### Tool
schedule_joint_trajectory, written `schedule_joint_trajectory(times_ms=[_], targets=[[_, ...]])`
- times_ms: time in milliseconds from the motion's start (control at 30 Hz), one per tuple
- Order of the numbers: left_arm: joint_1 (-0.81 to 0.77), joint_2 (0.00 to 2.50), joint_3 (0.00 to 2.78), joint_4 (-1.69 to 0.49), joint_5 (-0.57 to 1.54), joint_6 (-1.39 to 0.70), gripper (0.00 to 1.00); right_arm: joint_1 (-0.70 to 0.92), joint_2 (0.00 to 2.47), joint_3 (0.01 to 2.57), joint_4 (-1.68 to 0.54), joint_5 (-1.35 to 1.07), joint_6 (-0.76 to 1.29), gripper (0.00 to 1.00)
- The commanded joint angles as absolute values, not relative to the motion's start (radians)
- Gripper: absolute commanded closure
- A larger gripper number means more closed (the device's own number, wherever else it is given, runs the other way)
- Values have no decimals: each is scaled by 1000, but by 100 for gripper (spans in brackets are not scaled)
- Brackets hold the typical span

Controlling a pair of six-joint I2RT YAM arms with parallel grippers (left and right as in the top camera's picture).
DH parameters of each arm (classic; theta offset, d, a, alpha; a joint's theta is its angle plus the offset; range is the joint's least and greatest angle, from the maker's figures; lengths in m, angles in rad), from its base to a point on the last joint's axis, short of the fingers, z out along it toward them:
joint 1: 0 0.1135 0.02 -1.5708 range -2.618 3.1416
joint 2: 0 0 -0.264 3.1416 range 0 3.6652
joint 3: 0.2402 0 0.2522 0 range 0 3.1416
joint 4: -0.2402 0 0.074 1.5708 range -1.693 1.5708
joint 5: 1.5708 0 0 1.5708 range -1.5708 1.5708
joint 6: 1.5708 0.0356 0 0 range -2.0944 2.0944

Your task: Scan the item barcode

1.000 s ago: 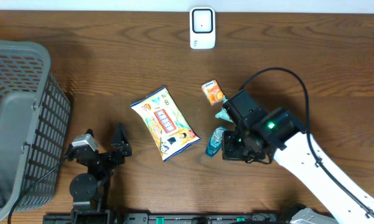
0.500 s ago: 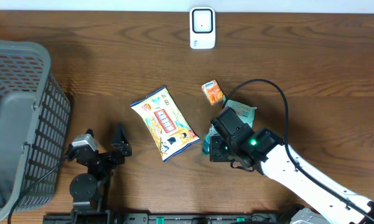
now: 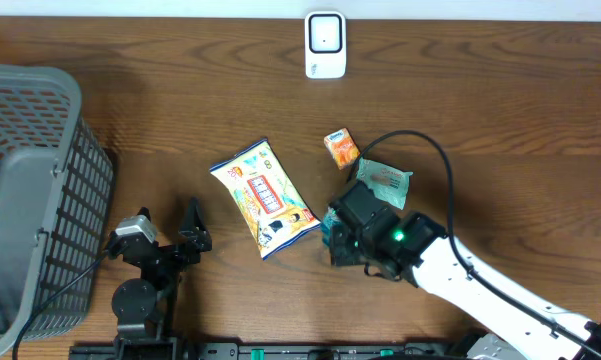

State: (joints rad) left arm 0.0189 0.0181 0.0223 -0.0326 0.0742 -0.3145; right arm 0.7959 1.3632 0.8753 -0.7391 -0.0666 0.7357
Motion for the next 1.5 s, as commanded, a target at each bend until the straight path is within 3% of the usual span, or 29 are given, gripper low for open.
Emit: schedule_joint_trajectory(times_ms=[0,400,667,833,867,900,1067,1333,1467], targets=[[22,11,4,-63,81,-312,3,848,1317,875,-770,-62,748,99],[22,11,4,-63,81,-312,3,866,995,935,-946,-21,793,95],[22,11,4,-63,81,-312,3,866,1019,934,-946,17,815,93],[22,11,4,-63,81,-312,3,866,1148,934,-889,31,714,53],[22,11,4,-63,81,-312,3,866,1184,935,-862,22,642,38],[22,11,4,-63,81,-312,3,866,1203,935,-847,12,598,31],[22,11,4,-63,81,-312,3,866,1269,935,-751,-13,408,2],[22,11,4,-63,81,-312,3,867,1380,935,-496,17,185,1],[22,11,4,-63,81,-312,3,868,1478,945,-511,73,155,1]])
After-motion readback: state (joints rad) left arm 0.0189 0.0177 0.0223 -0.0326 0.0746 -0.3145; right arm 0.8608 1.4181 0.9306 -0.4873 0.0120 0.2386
